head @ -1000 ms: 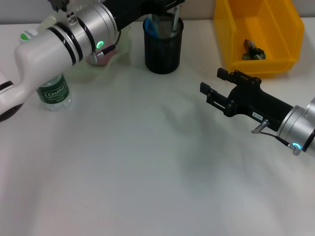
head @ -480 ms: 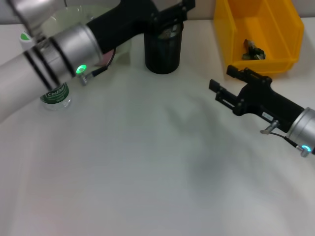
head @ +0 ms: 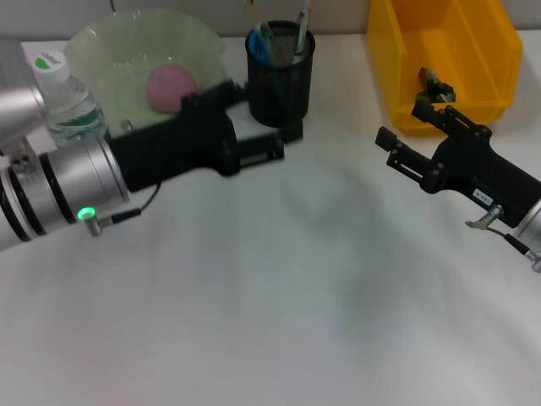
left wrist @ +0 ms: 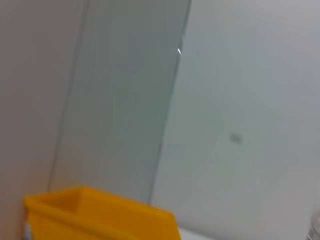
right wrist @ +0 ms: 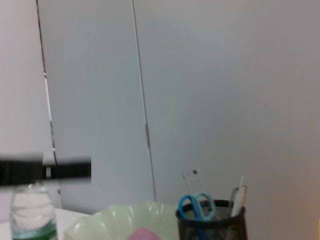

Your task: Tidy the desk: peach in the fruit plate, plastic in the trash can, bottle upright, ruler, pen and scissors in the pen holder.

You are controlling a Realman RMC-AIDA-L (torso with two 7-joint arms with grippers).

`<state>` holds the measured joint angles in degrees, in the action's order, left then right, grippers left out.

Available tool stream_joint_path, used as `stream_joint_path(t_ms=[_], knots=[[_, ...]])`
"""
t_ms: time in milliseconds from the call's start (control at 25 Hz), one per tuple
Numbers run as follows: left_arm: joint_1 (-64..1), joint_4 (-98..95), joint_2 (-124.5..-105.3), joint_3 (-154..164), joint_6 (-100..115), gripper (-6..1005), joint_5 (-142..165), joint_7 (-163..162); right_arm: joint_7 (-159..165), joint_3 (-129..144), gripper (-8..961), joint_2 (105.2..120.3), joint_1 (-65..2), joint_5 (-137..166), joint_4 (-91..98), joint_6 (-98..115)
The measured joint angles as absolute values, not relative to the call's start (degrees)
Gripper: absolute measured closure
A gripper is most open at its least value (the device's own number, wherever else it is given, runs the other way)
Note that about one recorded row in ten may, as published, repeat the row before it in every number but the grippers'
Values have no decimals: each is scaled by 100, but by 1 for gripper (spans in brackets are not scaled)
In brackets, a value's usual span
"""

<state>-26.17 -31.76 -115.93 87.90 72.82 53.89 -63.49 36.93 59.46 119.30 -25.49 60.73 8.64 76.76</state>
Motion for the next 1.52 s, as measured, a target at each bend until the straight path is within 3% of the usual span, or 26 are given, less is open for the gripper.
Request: stream_joint_path(t_ms=[120, 400, 520, 560, 600, 760, 840, 880, 1520], knots=[[-2582, -3170, -11558, 8792, 7399, 148, 5932, -6473, 3989, 5987, 277, 11906, -2532, 6195, 893, 7754], [-2589, -2921, -11449, 8797, 7791, 149, 6667, -6539, 4846, 6020, 124, 11798, -2433, 7462, 1336, 7973], [-2578, -2790, -11367, 8798, 8045, 150, 6797, -6494, 5319, 5977, 126, 11595, -2348, 8509, 1599, 8705], [-2578, -2790, -11367, 8798, 8045, 150, 6797, -6494, 5319, 5977, 126, 11595, -2348, 8509, 1599, 8705], [-2573, -2674, -11273, 8796, 8218, 150, 6876, -6472, 5443, 5976, 126, 11503, -2347, 8823, 1631, 8950], [-2567, -2618, -11224, 8795, 8296, 151, 6939, -6471, 5645, 5973, 126, 11424, -2384, 9304, 1687, 9090], [-2567, -2618, -11224, 8795, 8296, 151, 6939, -6471, 5765, 5969, 126, 11411, -2405, 9574, 1763, 9103], [-2580, -2419, -11130, 8787, 8428, 151, 7135, -6483, 5795, 5969, 126, 11413, -2411, 9665, 1795, 9109], [-2536, -2240, -11074, 8685, 8697, 152, 7395, -6497, 5840, 5974, 126, 11467, -2495, 9795, 1899, 9132]])
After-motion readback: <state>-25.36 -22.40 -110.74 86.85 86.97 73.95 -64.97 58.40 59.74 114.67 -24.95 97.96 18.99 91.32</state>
